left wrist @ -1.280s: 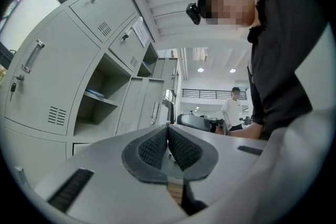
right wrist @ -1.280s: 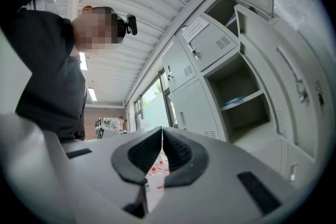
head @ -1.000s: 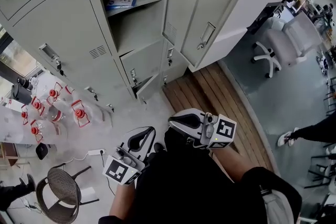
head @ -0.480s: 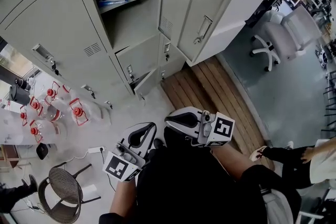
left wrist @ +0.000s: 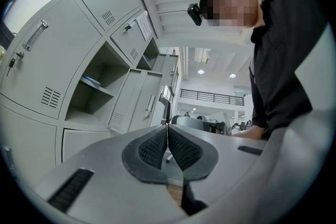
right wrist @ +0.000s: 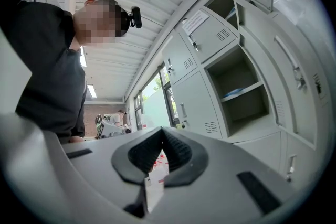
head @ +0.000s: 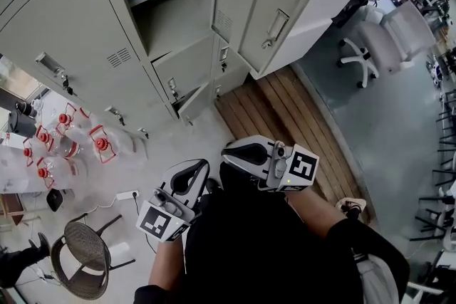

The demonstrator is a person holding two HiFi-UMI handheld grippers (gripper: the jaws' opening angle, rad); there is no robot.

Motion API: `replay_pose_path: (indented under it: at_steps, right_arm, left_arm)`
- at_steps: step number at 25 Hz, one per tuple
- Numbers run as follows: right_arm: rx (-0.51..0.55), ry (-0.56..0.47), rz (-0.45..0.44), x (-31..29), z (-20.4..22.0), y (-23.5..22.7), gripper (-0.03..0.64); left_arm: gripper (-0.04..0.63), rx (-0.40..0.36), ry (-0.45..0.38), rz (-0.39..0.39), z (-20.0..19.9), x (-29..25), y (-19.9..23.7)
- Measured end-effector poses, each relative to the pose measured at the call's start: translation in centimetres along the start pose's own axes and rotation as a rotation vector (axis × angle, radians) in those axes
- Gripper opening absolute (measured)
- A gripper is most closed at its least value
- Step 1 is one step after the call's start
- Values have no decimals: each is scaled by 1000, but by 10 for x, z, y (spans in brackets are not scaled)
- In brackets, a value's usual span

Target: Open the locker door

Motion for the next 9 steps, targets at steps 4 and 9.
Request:
replay_pose_path:
  at_steps: [4, 9]
  right_arm:
    - [17, -2, 3, 0, 0, -4, 11]
    - [13, 22, -15, -5, 10, -4, 12]
  left_arm:
    - [17, 10, -5, -13, 4, 4, 1]
    - [17, 22, -2, -24, 10, 9, 3]
Point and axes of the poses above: the fingertips, and each gripper's own axes: x backward along the fingers, y to its left, z out of its underside, the point moved 8 cm from there along x, backward along the fingers, and after that the axes turned 5 degrees about -x, right-handed, at the moved point
